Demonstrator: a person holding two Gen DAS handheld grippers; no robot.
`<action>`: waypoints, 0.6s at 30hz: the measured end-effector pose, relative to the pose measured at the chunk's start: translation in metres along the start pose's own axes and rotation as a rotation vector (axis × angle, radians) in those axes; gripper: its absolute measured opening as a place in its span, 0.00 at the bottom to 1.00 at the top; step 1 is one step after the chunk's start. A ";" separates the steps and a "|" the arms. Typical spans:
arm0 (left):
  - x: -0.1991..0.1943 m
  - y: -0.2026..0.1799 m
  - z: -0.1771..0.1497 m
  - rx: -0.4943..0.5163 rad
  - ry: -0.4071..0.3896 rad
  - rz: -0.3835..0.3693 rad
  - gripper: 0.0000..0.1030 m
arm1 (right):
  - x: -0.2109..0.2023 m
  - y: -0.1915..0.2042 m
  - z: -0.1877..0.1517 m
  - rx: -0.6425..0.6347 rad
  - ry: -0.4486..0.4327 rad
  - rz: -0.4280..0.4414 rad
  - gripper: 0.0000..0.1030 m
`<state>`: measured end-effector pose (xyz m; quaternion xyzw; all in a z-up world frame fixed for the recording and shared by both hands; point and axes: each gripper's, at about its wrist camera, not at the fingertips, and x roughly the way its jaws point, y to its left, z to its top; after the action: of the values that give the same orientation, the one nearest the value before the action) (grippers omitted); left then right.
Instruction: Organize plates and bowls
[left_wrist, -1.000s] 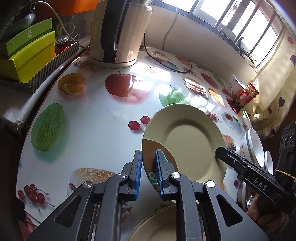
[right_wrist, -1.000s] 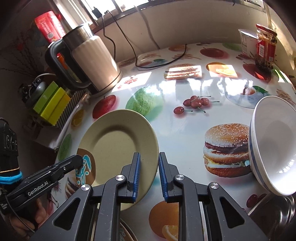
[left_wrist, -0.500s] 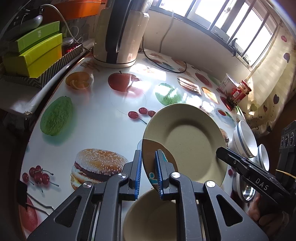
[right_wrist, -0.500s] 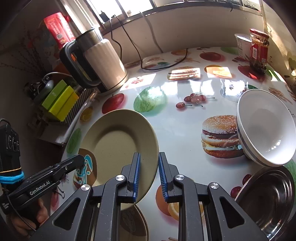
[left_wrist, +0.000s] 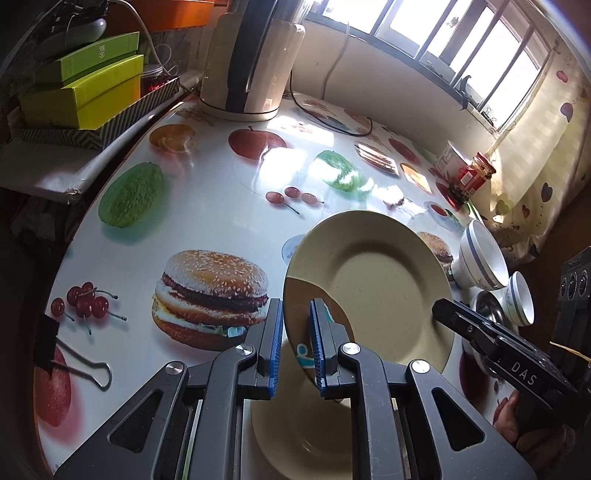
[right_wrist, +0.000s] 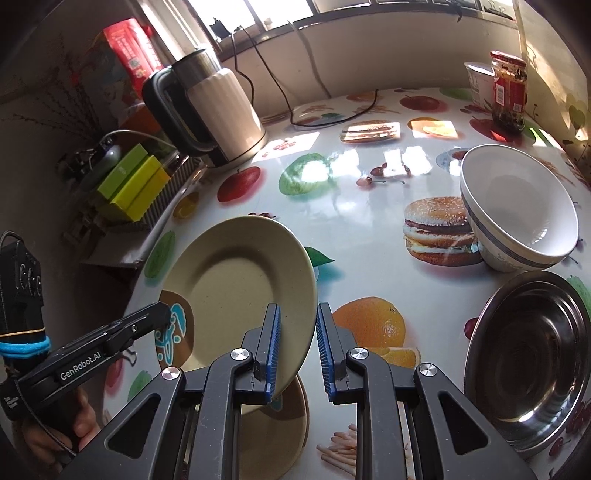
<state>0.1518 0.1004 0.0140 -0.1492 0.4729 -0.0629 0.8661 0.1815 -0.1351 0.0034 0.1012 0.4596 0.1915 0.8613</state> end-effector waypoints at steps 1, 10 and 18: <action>-0.001 0.001 -0.003 -0.004 0.002 0.000 0.15 | -0.001 0.000 -0.003 0.000 0.002 0.002 0.19; -0.007 0.007 -0.018 -0.016 0.007 0.002 0.15 | -0.004 0.005 -0.021 -0.016 0.021 0.001 0.19; -0.010 0.009 -0.029 -0.023 0.013 0.003 0.15 | -0.009 0.007 -0.031 -0.023 0.029 0.004 0.19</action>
<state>0.1217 0.1054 0.0042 -0.1581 0.4795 -0.0573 0.8613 0.1499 -0.1322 -0.0045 0.0893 0.4695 0.2000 0.8554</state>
